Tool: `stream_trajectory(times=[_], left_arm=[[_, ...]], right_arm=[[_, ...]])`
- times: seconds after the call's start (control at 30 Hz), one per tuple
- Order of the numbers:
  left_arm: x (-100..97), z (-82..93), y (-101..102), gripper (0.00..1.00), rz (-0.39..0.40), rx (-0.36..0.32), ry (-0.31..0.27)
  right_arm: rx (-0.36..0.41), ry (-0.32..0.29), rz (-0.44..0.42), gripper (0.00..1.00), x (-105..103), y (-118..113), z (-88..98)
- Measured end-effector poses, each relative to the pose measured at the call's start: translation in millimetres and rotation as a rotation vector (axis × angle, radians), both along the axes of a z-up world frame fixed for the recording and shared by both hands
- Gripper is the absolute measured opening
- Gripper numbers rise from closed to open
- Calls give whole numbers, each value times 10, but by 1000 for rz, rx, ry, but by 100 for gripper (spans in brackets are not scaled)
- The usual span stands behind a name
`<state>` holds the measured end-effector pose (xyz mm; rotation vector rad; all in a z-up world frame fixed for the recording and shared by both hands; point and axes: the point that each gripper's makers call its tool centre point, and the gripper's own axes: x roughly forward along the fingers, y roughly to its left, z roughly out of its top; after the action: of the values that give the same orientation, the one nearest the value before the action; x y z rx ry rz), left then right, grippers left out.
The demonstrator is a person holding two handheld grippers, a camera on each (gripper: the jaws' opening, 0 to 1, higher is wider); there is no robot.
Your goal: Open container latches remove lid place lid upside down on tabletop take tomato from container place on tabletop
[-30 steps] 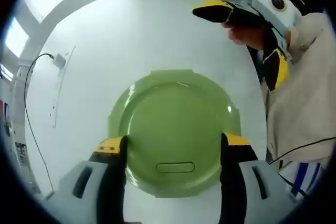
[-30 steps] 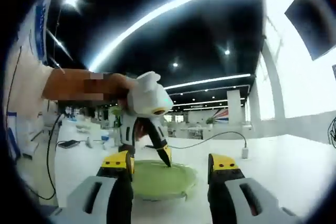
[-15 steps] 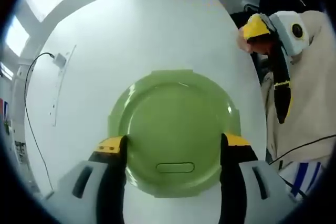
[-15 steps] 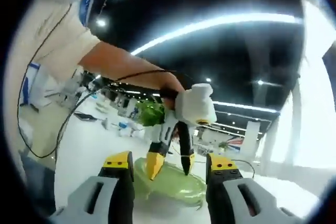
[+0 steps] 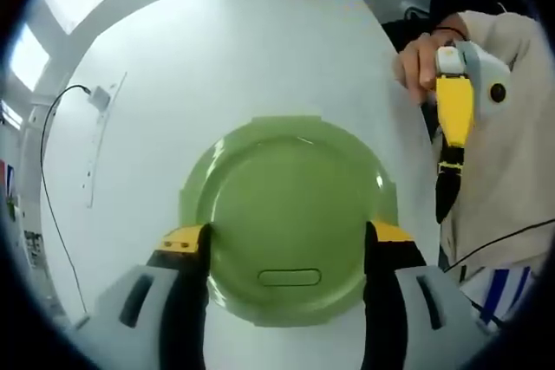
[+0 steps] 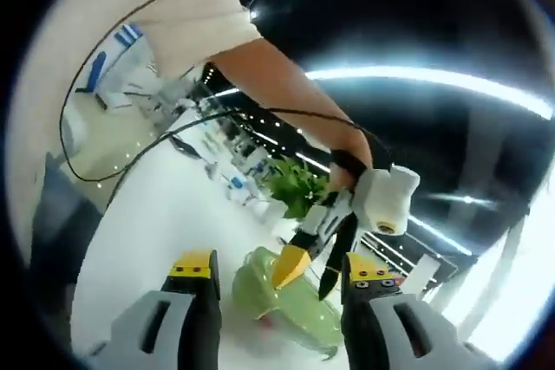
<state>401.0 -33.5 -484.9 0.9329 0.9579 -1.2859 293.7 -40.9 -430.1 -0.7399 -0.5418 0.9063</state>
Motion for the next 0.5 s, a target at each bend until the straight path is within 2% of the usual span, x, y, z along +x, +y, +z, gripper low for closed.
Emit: stream_trajectory(times=[0.07,0.17,0.3,0.4,0.5], left_arm=[[-1,0,-1,64,0,1,0],[-2,0,-3,64,2,2,-1],[0,1,-5,63,6,-6,-2],[-2,1,-5,63,7,-14,-2],[-3,2,-7,63,9,-23,-2]], right_arm=[[-34,-41,1,50,10,27,-24],[-104,-164,7,50,0,78,-26],[-142,-202,55,50,-46,176,-56],[-199,-284,84,50,-72,249,-88],[-212,-306,97,50,-55,279,-113]])
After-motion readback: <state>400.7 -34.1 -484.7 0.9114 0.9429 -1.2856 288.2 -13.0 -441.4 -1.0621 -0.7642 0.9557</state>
